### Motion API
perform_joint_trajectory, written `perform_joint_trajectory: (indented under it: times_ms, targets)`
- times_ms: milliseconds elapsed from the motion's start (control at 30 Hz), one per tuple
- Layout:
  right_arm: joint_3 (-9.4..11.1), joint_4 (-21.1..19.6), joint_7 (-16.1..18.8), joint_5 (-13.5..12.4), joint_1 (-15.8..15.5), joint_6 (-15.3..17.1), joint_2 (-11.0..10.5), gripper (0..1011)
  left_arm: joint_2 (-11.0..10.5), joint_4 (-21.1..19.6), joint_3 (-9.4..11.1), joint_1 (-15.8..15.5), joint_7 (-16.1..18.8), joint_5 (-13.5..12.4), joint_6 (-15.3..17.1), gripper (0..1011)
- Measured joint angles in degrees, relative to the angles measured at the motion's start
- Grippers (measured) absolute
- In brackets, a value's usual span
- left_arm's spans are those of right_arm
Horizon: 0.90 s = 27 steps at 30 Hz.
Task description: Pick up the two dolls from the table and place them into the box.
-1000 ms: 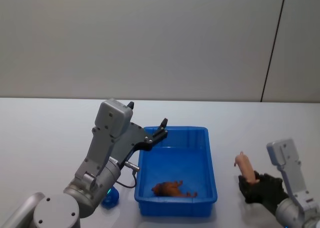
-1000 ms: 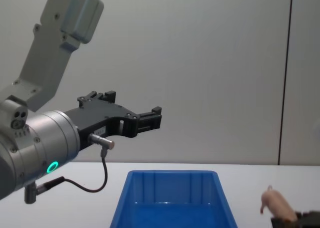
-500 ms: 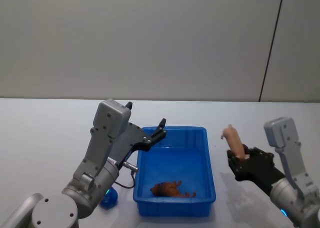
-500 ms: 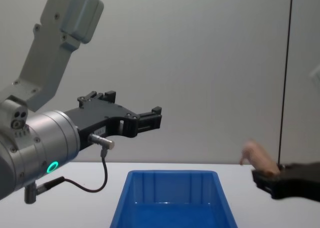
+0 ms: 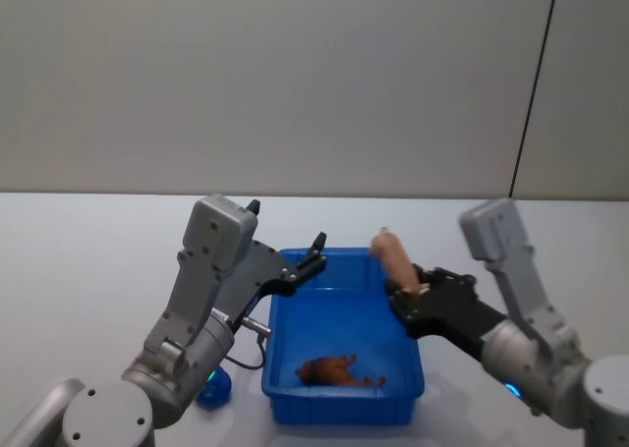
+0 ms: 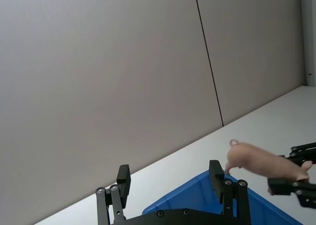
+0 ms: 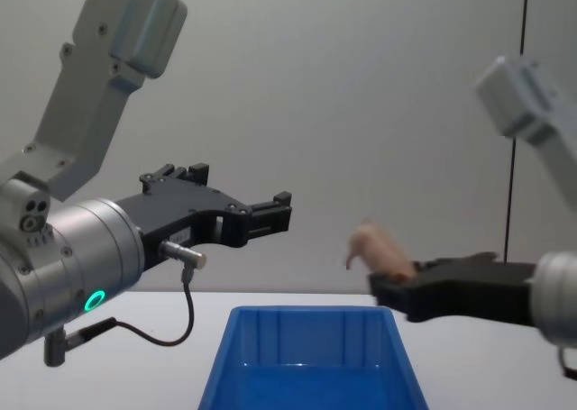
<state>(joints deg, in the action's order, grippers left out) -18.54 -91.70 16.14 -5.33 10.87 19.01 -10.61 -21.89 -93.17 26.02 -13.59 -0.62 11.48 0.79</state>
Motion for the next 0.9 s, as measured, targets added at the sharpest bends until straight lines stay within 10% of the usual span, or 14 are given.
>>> perform_joint_trajectory:
  times_ms: [267, 900]
  targets:
    - [-1.5, 3.6, 2.6, 2.1, 3.2, 2.6, 2.6, 363, 0.0, 0.0, 0.0, 0.0, 0.0, 0.0, 0.0, 1001]
    - [-3.0, 9.6, 2.7, 4.7, 7.4, 3.2, 5.9, 961, 0.0, 0.0, 0.0, 0.0, 0.0, 0.0, 0.0, 1002]
